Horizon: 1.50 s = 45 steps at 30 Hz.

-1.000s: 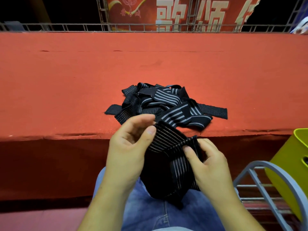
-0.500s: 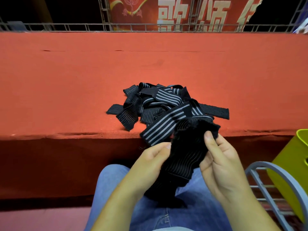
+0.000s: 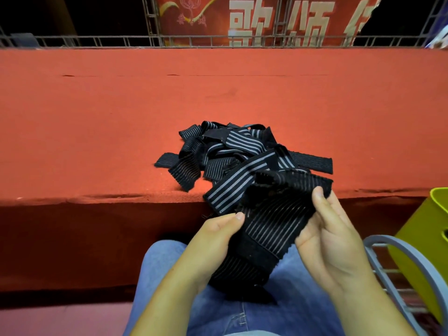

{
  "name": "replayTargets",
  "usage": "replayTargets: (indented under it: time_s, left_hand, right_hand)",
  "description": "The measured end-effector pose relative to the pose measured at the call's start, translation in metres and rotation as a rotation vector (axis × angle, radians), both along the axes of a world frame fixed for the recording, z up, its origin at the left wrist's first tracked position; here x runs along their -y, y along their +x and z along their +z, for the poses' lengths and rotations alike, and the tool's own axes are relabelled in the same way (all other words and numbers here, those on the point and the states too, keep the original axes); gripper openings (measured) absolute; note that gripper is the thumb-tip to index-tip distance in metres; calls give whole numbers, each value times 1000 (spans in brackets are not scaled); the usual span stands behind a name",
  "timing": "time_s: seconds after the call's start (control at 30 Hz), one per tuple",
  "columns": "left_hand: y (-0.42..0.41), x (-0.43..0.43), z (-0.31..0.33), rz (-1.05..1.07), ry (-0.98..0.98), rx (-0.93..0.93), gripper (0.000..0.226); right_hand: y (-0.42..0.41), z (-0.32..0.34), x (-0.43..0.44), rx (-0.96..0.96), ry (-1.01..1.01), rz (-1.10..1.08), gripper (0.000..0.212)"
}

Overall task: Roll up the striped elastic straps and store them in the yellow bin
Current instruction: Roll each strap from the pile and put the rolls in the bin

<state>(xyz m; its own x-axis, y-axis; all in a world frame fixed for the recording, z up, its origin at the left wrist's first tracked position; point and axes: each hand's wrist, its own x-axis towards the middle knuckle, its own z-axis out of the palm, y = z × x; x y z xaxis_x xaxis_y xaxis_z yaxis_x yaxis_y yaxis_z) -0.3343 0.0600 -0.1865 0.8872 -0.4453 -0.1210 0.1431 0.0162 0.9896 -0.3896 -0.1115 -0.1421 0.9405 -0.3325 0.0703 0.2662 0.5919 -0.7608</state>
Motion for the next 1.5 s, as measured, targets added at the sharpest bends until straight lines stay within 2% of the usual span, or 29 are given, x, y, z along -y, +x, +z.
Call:
replayTargets:
  time_s: [0.2,0.3,0.37,0.4,0.43,0.5,0.57,0.63,0.77,0.97,1.03,1.1,1.2,1.33,1.43,1.5]
  left_hand:
    - [2,-1,2,116,-20,-101,34]
    - [3,1,6,170,-38,-160,33]
    - [4,2,6,210,-20,-182,37]
    - [6,0,5,245,-3,-187,38]
    - [9,-2,3,299,5,-194,34]
    - [15,-8,-2,433,-8,-228,26]
    - [19,-15,-3,532,-62,-242,23]
    - [17,-14,5,517,-126,-212,25]
    - [10,-9,21,441,-300,-224,29]
    - [2,-10,43,332,-581,-215,32]
    - [0,-9,46,295,-602,-177,33]
    - [-2,-9,47,257,-566,-121,33]
    - [-3,-8,46,232,-457,-67,30]
    - [-1,-5,40,295,-209,-13,25]
    - [-2,-4,37,398,-101,105,11]
    - [-3,-6,38,414,-50,239,22]
  right_hand:
    - [-4,-3,-1,-1,81,86,44]
    - [-4,-4,2,-19,167,139,59]
    - [0,-4,8,-24,203,194,51]
    - [-1,-3,9,-15,204,196,50]
    - [-5,1,12,-31,211,151,59]
    - [-4,6,15,-6,298,262,63]
    - [-8,15,14,-6,230,146,52]
    - [-5,12,12,16,176,164,34]
    - [-3,-4,0,-63,-99,137,37]
    - [-6,-17,-8,-99,-345,337,28]
    - [-6,-19,-11,-105,-433,339,35]
    - [-5,-19,-13,-103,-462,322,42]
    - [-4,-16,-11,-60,-388,261,55]
    - [-5,-6,-6,-19,-285,206,29]
    - [-6,0,-4,-6,-275,182,26]
    - [-7,1,-4,-3,-278,166,31]
